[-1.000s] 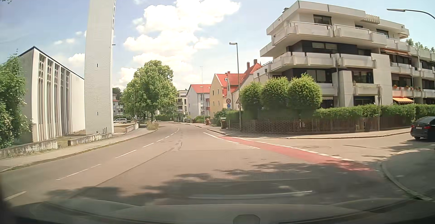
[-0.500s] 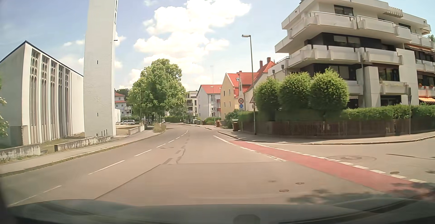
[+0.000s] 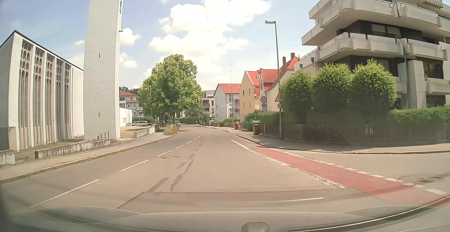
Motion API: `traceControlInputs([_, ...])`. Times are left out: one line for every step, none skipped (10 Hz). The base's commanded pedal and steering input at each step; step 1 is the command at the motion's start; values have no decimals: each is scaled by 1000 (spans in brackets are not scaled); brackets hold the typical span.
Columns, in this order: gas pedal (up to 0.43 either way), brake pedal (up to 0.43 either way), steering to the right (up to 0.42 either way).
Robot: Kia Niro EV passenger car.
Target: Follow the waypoints while adhering to traffic rules and regulations
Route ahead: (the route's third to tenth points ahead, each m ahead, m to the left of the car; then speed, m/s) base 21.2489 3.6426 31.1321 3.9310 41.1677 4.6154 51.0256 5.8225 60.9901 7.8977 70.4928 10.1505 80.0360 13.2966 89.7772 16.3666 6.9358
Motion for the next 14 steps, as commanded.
traceControlInputs([138, 0, -45])
traceControlInputs([138, 0, -45])
traceControlInputs([138, 0, -43])
traceControlInputs([138, 0, -36])
traceControlInputs([138, 0, -30])
traceControlInputs([138, 0, -21])
traceControlInputs([138, 0, -16])
traceControlInputs([138, 0, -14])
traceControlInputs([138, 0, -14])
traceControlInputs([138, 0, -14])
traceControlInputs([138, 0, -16])
traceControlInputs([138, 0, -16])
traceControlInputs([138, 0, -16])
traceControlInputs([138, 0, -16])
